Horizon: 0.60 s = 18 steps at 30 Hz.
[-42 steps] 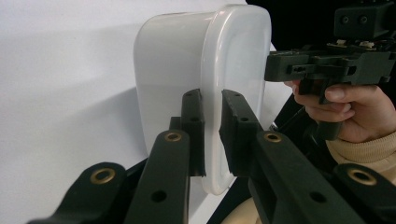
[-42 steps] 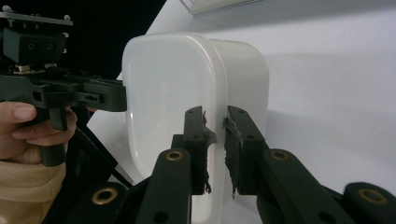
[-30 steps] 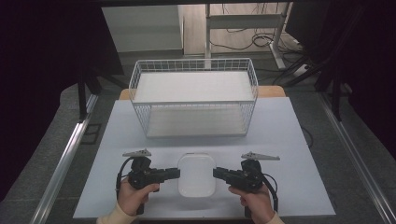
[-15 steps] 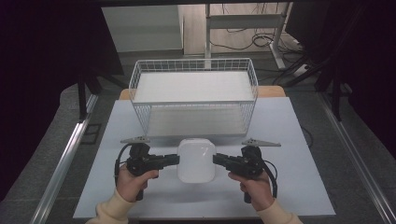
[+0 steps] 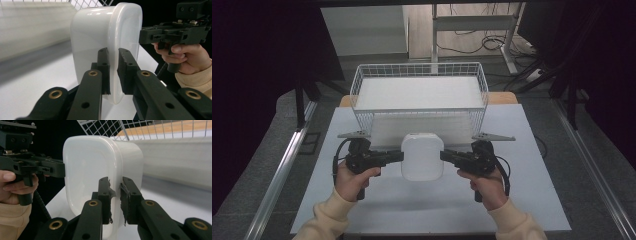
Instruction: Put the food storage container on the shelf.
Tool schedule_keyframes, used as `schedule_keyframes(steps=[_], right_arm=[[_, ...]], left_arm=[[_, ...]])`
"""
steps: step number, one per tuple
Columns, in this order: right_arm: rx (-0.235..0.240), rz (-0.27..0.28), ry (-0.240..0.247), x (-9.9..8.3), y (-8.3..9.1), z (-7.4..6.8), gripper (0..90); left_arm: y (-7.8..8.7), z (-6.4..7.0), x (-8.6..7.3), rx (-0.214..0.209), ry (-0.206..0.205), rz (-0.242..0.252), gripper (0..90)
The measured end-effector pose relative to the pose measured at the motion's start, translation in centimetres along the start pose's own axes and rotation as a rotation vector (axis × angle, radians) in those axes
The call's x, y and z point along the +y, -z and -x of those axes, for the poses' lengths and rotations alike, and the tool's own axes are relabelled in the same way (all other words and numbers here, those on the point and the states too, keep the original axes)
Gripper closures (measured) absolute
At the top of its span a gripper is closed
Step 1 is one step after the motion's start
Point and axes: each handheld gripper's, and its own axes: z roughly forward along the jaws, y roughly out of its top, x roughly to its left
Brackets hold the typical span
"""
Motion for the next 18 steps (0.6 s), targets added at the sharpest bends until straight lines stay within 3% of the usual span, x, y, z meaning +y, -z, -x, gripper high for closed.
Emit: schedule_keyframes(steps=[18], right_arm=[[-0.007, 0.031, 0.038, 4.0, 0.5, -0.2, 78.7]], left_arm=[[0.5, 0.6, 3.7, 0.006, -0.04, 0.032, 81.0]])
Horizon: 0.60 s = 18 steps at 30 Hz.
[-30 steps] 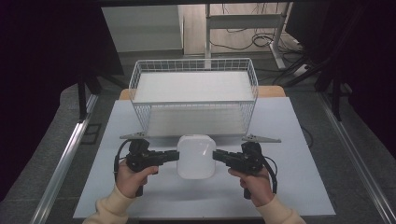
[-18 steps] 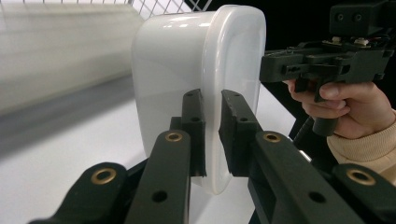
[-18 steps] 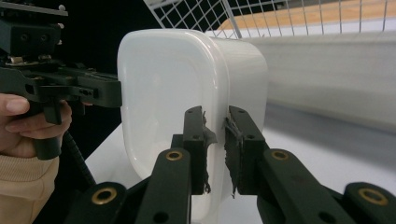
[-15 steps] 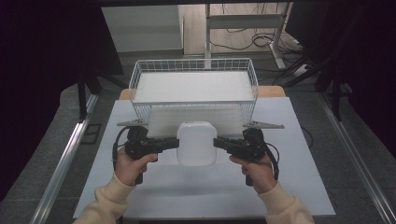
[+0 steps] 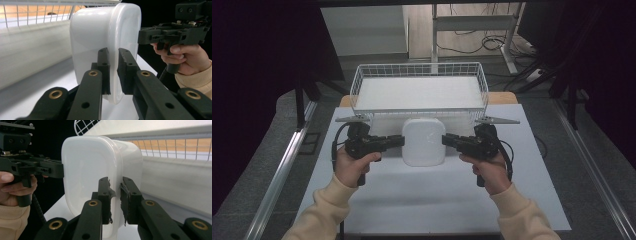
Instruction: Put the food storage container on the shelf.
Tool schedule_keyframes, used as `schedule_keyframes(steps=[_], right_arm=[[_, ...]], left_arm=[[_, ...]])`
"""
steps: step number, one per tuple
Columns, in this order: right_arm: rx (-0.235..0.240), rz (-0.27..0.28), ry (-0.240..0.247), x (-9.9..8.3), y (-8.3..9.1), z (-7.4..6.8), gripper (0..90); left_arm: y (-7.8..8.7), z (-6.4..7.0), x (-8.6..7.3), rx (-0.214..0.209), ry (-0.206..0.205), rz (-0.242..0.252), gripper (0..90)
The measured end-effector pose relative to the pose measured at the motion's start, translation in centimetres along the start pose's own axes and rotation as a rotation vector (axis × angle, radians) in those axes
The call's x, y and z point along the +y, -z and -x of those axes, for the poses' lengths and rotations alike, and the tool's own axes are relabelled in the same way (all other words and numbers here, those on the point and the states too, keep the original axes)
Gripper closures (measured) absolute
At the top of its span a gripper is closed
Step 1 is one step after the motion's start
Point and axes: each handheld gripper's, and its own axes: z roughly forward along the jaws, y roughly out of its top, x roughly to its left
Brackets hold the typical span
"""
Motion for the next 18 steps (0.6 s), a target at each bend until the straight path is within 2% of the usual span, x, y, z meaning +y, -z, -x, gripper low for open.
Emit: schedule_keyframes(steps=[18], right_arm=[[-0.013, 0.015, 0.025, 3.4, 0.0, 0.1, 78.4]], left_arm=[[0.2, 0.1, 3.4, 0.009, -0.016, 0.016, 81.1]])
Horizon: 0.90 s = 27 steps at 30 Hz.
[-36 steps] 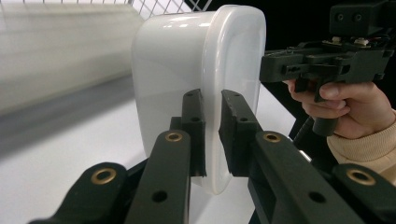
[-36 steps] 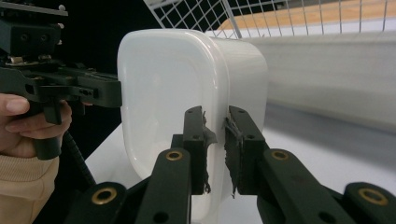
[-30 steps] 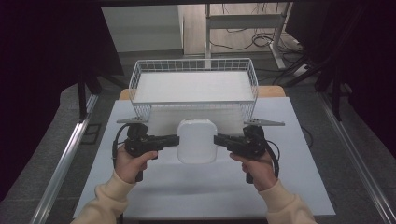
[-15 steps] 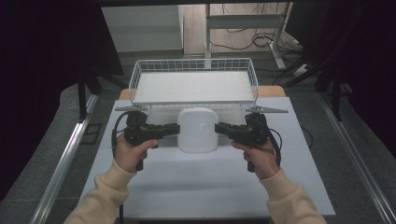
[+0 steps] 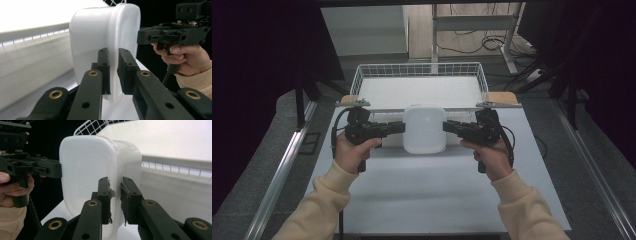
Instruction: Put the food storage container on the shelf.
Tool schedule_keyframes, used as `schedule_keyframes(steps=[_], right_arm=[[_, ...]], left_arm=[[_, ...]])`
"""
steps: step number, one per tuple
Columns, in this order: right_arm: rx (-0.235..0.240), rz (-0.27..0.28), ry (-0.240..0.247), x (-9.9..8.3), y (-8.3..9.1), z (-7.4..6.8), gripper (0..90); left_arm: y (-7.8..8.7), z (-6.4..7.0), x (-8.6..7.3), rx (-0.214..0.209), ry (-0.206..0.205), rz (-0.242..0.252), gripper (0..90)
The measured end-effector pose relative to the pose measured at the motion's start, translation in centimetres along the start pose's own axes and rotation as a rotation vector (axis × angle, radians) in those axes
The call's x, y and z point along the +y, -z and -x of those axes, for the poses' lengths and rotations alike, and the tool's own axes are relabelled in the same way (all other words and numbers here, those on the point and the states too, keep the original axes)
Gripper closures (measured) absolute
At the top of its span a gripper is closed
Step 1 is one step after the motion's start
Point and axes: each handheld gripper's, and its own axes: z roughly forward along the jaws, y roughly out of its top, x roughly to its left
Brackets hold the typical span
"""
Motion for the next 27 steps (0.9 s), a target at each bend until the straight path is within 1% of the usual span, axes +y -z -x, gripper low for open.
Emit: schedule_keyframes(steps=[6, 13, 17, 21, 27], right_arm=[[0.0, 0.004, 0.015, 2.1, 0.0, -0.1, 78.4], [0.008, 0.011, 0.035, 5.3, -0.4, 0.0, 78.3], [0.0, 0.016, 0.04, 6.9, -1.0, 0.1, 78.3], [-0.001, 0.009, 0.034, 8.2, -1.6, 0.6, 78.3], [0.001, -0.009, 0.008, 10.1, -2.8, 1.8, 78.2]], left_arm=[[0.4, 0.0, 1.9, 0.004, -0.008, 0.02, 81.1], [1.0, -0.4, 4.8, 0.008, -0.019, 0.038, 81.2], [1.0, -1.1, 6.3, 0.014, -0.023, 0.042, 81.1], [0.8, -2.0, 7.7, 0.014, -0.017, 0.035, 81.1], [0.2, -3.7, 9.3, -0.013, 0.016, 0.027, 81.3]])
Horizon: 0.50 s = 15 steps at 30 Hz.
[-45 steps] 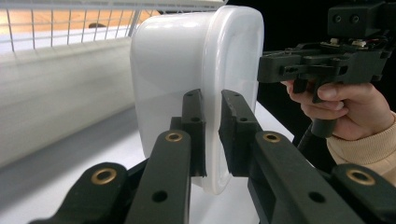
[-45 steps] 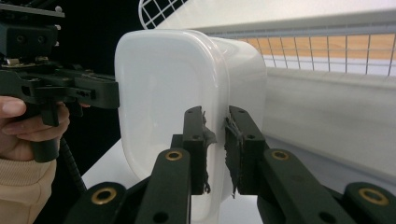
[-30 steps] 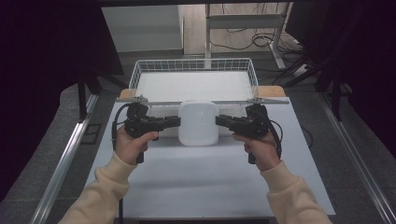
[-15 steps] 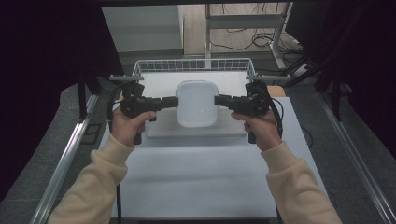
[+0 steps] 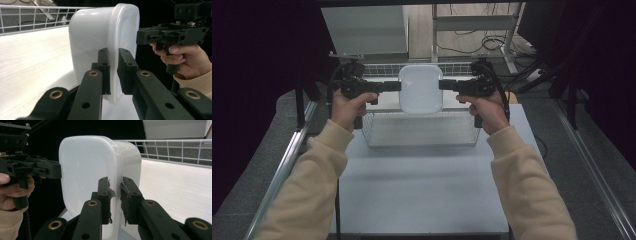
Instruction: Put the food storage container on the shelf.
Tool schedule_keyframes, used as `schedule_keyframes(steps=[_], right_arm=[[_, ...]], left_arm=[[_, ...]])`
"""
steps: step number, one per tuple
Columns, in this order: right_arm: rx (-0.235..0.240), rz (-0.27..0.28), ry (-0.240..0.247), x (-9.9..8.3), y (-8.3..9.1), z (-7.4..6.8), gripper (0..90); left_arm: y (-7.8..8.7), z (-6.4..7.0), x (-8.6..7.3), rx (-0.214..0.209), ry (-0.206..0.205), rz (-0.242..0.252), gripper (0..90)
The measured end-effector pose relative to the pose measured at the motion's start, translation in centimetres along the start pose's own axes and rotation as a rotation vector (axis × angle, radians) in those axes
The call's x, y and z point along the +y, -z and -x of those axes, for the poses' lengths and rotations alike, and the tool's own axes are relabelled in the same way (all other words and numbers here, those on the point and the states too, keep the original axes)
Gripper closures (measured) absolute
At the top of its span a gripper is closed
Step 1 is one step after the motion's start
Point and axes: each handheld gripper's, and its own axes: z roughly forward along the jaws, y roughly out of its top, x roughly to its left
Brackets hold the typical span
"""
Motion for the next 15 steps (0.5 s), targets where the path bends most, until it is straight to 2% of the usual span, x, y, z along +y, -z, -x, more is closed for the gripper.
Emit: schedule_keyframes(steps=[9, 15], right_arm=[[0.001, -0.017, -0.031, 1.7, -1.2, 1.3, 78.2], [-0.012, -0.043, -0.061, 2.4, -2.3, 2.2, 78.0]], left_arm=[[-0.7, -1.8, 1.8, -0.009, 0.034, -0.02, 81.3], [-1.6, -3.8, 2.4, -0.018, 0.086, -0.05, 81.1]])
